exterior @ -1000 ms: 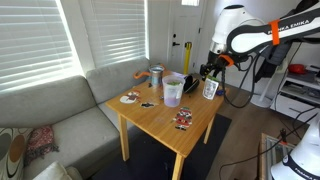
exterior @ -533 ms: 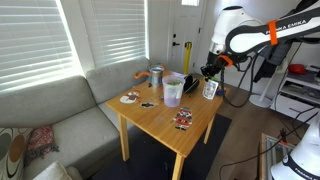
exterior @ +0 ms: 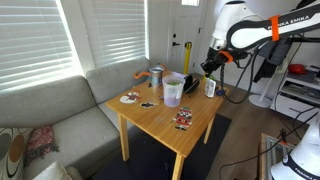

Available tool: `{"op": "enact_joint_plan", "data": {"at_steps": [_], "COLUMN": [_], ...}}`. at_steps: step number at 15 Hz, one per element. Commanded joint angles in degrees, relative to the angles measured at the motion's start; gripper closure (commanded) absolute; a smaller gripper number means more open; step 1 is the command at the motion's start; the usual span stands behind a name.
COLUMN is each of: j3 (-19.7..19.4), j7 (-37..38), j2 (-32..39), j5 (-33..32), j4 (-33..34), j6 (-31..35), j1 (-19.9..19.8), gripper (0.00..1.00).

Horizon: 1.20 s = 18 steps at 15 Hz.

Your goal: Pick up the two pouch sachet and put them in the frost cold cup one at a time

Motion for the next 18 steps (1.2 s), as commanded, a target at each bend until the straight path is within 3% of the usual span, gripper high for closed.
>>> {"op": "enact_joint_plan", "data": {"at_steps": [1, 6, 12, 13, 18], "j3": [-0.21, -0.10, 1.07, 1.19, 1.18], "j7": [-2.99, -12.74, -26.45, -21.87, -22.04], "j2": [-0.78, -1.49, -0.06, -1.14, -0.93], "j5": [1.34, 1.74, 3.15, 1.50, 1.55], "j4": [1.78, 7.44, 14.68, 11.99, 11.83], "j6": [-1.85, -3.02, -2.09, -1.12, -1.11], "j1": [0.45, 2.71, 8.47, 6.80, 6.89], "gripper": [1.00, 1.00, 1.00, 1.00, 0.98]}}
